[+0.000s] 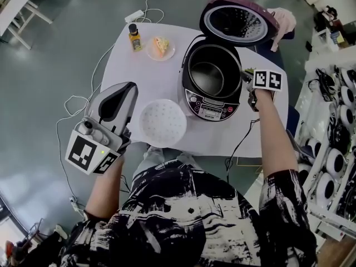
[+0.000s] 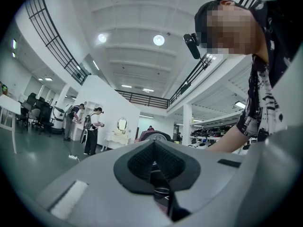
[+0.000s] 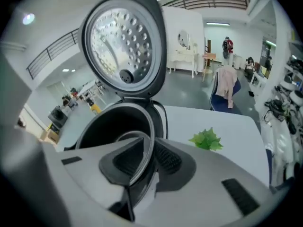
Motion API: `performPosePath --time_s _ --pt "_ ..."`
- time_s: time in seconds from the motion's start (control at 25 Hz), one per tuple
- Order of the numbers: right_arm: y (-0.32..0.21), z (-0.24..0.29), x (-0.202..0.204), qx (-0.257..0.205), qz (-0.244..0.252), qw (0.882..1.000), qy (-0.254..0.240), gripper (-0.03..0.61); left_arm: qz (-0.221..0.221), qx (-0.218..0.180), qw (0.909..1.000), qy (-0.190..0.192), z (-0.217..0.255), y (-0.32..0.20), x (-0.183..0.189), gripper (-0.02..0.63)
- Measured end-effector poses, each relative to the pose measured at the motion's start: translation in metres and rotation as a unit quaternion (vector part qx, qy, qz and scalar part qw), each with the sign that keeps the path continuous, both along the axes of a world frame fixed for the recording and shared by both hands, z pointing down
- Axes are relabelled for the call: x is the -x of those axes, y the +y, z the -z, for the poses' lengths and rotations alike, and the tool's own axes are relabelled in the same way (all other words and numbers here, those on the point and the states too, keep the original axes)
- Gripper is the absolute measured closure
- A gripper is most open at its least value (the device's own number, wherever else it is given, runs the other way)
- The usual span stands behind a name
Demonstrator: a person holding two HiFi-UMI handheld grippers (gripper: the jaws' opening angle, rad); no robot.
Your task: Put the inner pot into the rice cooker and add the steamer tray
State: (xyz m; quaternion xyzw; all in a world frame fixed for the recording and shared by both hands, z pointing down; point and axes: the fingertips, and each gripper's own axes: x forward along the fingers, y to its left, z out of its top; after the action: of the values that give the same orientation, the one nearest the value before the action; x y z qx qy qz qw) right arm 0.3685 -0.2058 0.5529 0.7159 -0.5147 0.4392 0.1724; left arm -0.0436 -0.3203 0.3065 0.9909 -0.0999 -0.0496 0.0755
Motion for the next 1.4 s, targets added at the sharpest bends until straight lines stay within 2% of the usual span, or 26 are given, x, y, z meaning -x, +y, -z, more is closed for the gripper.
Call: performPosePath --time_s 0.12,0.2,0.28,0.36,0.48,0.6,0.68,0.76,0.84,0.96,1.08,1.16,1.4 --pt "0.008 0.028 0.004 -0.067 -0.004 0.998 -0.016 0.514 -0.005 -0.001 1.0 -0.005 0.0 0.003 -0.002 0.609" --pt "0.012 0.058 0.019 -0.115 0.018 0.993 -0.015 0.517 -0.008 -0.003 0.9999 -0.007 0.001 0.004 -0.004 0.609" --pt "0.018 0.096 0.049 -0.165 0.065 0.984 -0.015 0.517 -0.013 -0.008 0.9999 -0.006 0.002 0.002 -0.009 0.609" --pt "0.029 0.13 0.098 -0.198 0.138 0.97 -0.031 0.517 -0.018 -0.01 0.9998 -0.008 0.003 -0.001 -0.014 0.609" --pt "0.061 0.141 0.191 -0.187 0.246 0.947 -0.084 0.515 -0.027 -0.009 0.9994 -0.018 0.0 -0.004 -0.018 0.609" --pt "0.09 0.091 0.273 -0.137 0.283 0.939 -0.139 0.501 -0.038 -0.008 0.9989 -0.025 -0.006 -0.008 -0.022 0.609" --pt "0.097 0.035 0.315 -0.107 0.267 0.942 -0.172 0.482 -0.048 -0.008 0.9984 -0.029 -0.011 -0.009 -0.026 0.609" --pt "0.094 -0.022 0.339 -0.077 0.229 0.951 -0.193 0.476 -0.06 -0.008 0.9977 -0.032 -0.014 -0.009 -0.03 0.609" --pt "0.086 -0.071 0.345 -0.049 0.184 0.961 -0.199 0.467 -0.073 -0.008 0.9966 -0.036 -0.017 -0.009 -0.034 0.609" --pt "0.075 -0.125 0.332 -0.012 0.125 0.976 -0.176 0.436 -0.091 -0.01 0.9949 -0.043 -0.021 -0.01 -0.035 0.609" --pt "0.07 -0.155 0.317 0.013 0.089 0.982 -0.164 0.417 -0.097 -0.01 0.9941 -0.048 -0.025 -0.016 -0.031 0.609" --pt "0.066 -0.167 0.315 0.019 0.068 0.981 -0.178 0.368 -0.096 -0.008 0.994 -0.051 -0.028 -0.022 -0.026 0.609" --pt "0.055 -0.191 0.328 0.061 0.052 0.98 -0.181 0.37 -0.094 -0.005 0.9942 -0.052 -0.031 -0.038 -0.015 0.609"
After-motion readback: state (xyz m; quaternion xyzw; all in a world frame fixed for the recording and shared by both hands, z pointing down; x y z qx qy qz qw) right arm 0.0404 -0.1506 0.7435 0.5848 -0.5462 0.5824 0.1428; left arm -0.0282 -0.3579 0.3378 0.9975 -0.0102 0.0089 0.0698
